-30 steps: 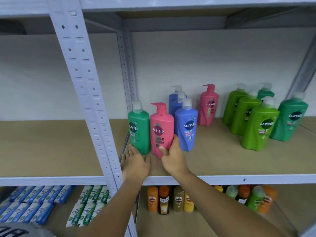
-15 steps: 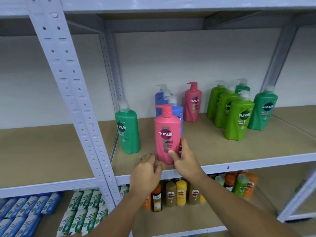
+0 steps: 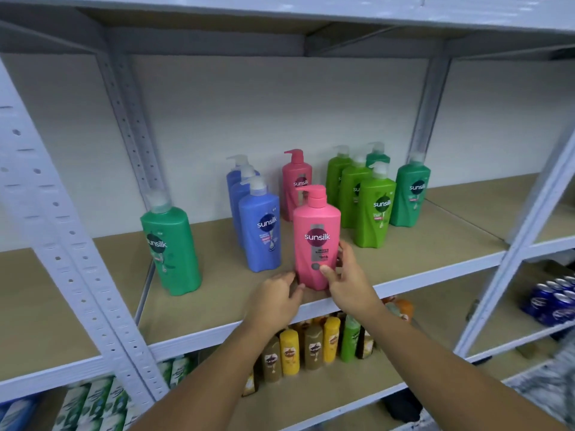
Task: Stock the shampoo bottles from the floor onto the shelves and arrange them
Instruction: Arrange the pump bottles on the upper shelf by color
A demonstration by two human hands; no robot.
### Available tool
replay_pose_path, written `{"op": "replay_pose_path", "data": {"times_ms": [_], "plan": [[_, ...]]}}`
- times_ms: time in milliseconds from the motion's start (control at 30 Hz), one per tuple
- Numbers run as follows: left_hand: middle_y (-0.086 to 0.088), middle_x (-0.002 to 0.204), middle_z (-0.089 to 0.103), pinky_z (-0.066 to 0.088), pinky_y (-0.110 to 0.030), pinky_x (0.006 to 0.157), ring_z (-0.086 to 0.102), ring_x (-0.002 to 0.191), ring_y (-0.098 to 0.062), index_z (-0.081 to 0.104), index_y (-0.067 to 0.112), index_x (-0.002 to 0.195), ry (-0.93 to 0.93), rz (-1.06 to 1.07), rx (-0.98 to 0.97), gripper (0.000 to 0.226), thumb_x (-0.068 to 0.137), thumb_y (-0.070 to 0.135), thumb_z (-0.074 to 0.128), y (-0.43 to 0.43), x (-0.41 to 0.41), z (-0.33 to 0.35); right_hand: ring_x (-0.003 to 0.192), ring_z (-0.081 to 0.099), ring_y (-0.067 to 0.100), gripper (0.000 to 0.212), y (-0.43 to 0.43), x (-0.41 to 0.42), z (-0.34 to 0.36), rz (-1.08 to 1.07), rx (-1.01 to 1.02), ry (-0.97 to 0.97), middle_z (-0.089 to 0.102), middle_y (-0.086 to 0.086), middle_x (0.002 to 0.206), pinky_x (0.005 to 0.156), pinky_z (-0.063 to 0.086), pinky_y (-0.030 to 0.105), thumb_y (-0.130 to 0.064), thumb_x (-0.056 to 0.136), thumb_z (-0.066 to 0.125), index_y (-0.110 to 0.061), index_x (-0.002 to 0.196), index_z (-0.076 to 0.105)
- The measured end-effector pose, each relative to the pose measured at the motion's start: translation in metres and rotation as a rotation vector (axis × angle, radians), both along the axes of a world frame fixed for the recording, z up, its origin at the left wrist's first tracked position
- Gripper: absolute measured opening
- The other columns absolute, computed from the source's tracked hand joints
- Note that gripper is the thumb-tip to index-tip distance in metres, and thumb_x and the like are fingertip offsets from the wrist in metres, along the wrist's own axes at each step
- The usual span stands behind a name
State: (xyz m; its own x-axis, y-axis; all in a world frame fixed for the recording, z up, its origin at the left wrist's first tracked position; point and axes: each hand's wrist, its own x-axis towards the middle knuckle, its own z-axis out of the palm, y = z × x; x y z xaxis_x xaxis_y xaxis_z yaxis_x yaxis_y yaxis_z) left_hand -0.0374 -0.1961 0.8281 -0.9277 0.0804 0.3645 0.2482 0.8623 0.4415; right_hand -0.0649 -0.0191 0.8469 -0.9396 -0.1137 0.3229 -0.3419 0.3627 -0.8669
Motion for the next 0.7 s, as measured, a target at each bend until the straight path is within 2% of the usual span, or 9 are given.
{"op": "replay_pose_path", "data": {"times_ms": [100, 200, 300, 433, 500, 600, 700], "plan": [[-0.005, 0.088, 0.068, 0.038, -0.032, 0.06, 0.059, 0.075, -0.02, 0.065, 0.017, 0.102, 0.003, 0.007, 0.013, 0.03, 0.098, 0.044, 0.053, 0.013, -0.019, 0.001, 0.117, 0.059, 0.0, 0.054, 0.009, -0.017, 0.001, -0.023, 0.009, 0.0, 0.059, -0.022, 0.124, 0.104, 0.049, 0.045, -0.011, 0.095, 0.062, -0.032, 0.138, 0.037], [-0.006, 0.09, 0.07, 0.046, -0.034, 0.062, 0.063, 0.078, -0.023, 0.065, 0.017, 0.102, -0.018, 0.042, 0.017, 0.037, 0.099, 0.051, 0.051, 0.023, -0.04, 0.003, 0.115, 0.056, -0.005, 0.056, 0.013, -0.034, 0.002, -0.037, -0.008, -0.011, 0.058, -0.022, 0.124, 0.107, 0.047, 0.042, -0.01, 0.095, 0.062, -0.026, 0.142, 0.035], [-0.009, 0.094, 0.071, 0.047, -0.035, 0.063, 0.065, 0.086, -0.029, 0.065, 0.015, 0.099, -0.02, 0.106, 0.002, 0.039, 0.099, 0.051, 0.051, 0.031, -0.063, 0.004, 0.113, 0.054, -0.012, 0.056, 0.017, -0.056, 0.001, -0.021, -0.004, -0.008, 0.058, -0.014, 0.125, 0.108, 0.046, 0.037, -0.01, 0.093, 0.065, -0.024, 0.141, 0.038], [-0.01, 0.094, 0.073, 0.052, -0.04, 0.069, 0.067, 0.089, -0.032, 0.064, 0.016, 0.099, 0.002, 0.183, -0.003, 0.038, 0.098, 0.051, 0.052, 0.037, -0.099, 0.0, 0.119, 0.058, 0.01, 0.055, 0.021, -0.101, -0.005, -0.005, 0.024, 0.081, 0.061, -0.007, 0.127, 0.104, 0.048, 0.046, -0.021, 0.084, 0.068, -0.035, 0.133, 0.047], [-0.008, 0.094, 0.074, 0.053, -0.04, 0.071, 0.068, 0.089, -0.031, 0.065, 0.017, 0.103, 0.004, 0.227, 0.011, 0.036, 0.097, 0.05, 0.053, 0.041, -0.115, -0.002, 0.119, 0.058, 0.013, 0.055, 0.02, -0.123, -0.008, 0.012, 0.031, 0.102, 0.061, -0.007, 0.127, 0.103, 0.048, 0.046, -0.025, 0.084, 0.066, -0.038, 0.134, 0.046], [-0.01, 0.096, 0.074, 0.053, -0.04, 0.072, 0.069, 0.09, -0.033, 0.066, 0.017, 0.107, 0.009, 0.287, 0.048, 0.031, 0.097, 0.044, 0.056, 0.049, -0.136, -0.003, 0.122, 0.058, 0.014, 0.057, 0.019, -0.154, -0.009, 0.049, 0.027, 0.114, 0.061, -0.005, 0.129, 0.107, 0.045, 0.046, -0.018, 0.085, 0.064, -0.033, 0.136, 0.045], [-0.012, 0.096, 0.074, 0.052, -0.041, 0.073, 0.068, 0.092, -0.036, 0.065, 0.016, 0.107, -0.008, 0.347, 0.086, 0.028, 0.097, 0.042, 0.057, 0.056, -0.153, -0.003, 0.122, 0.057, 0.013, 0.059, 0.017, -0.177, -0.011, 0.093, 0.017, 0.093, 0.06, -0.001, 0.132, 0.11, 0.042, 0.039, -0.008, 0.09, 0.061, -0.023, 0.143, 0.041]]}}
